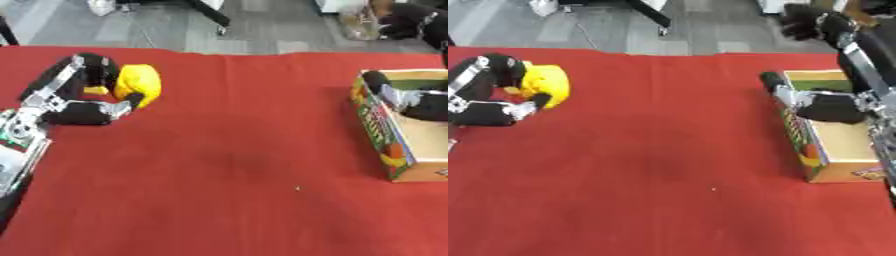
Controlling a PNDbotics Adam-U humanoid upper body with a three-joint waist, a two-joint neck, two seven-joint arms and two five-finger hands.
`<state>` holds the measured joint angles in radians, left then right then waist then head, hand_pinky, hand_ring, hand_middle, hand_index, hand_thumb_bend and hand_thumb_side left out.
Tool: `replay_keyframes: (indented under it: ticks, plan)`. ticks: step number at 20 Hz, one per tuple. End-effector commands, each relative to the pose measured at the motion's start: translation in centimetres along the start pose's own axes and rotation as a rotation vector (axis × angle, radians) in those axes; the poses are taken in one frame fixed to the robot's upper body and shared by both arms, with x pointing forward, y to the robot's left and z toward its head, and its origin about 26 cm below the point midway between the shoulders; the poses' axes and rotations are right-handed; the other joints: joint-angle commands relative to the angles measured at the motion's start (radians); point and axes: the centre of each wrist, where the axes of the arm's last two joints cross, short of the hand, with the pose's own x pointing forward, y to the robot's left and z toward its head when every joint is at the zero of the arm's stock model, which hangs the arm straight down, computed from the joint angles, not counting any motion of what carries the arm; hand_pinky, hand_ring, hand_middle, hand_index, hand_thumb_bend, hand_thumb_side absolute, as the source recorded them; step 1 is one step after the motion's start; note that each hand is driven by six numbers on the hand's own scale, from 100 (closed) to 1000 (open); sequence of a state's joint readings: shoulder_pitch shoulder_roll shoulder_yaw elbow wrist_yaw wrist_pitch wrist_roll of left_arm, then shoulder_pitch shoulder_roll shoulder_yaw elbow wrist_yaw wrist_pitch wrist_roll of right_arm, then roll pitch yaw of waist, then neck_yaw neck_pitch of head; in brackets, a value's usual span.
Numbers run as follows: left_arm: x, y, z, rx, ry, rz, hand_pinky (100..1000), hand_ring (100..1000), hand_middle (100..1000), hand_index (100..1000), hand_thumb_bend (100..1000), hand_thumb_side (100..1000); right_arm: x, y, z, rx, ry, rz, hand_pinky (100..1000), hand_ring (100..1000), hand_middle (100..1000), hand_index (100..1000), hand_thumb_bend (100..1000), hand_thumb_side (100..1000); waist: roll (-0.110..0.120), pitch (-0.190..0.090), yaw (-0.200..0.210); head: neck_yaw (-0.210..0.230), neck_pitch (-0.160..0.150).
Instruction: Pick up the objects with one hand, pass them to the other hand, and then place them into the box on the other side of the table.
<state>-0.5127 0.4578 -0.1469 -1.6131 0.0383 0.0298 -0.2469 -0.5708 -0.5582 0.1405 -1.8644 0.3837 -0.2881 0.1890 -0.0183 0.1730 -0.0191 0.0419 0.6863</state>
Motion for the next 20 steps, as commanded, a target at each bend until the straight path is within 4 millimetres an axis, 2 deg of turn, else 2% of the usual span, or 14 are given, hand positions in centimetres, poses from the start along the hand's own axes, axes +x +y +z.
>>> replay_keyframes:
  ticks: [1, 10, 20]
  plan:
    - [0.7, -0.5, -0.9, 0.009, -0.048, 0.039, 541, 403, 397, 466, 338, 100, 1.2, -1.3, -1.2, 0.061, -0.090, 0.079, 785, 759, 756, 906, 339, 361, -0.006, -0.039, 0.002, 0.000, 0.007]
    - [0.7, -2.8, -2.8, -0.058, -0.106, 0.157, 575, 423, 409, 476, 337, 100, 3.2, -1.5, -4.1, 0.154, -0.252, 0.108, 720, 692, 689, 877, 337, 354, -0.012, -0.041, 0.001, 0.009, 0.003]
    - [2.8, -3.6, -4.2, -0.226, -0.150, 0.174, 591, 443, 417, 484, 341, 100, 4.5, -0.9, -5.8, 0.236, -0.353, 0.097, 665, 632, 615, 840, 334, 346, -0.014, -0.040, 0.001, 0.010, 0.002]
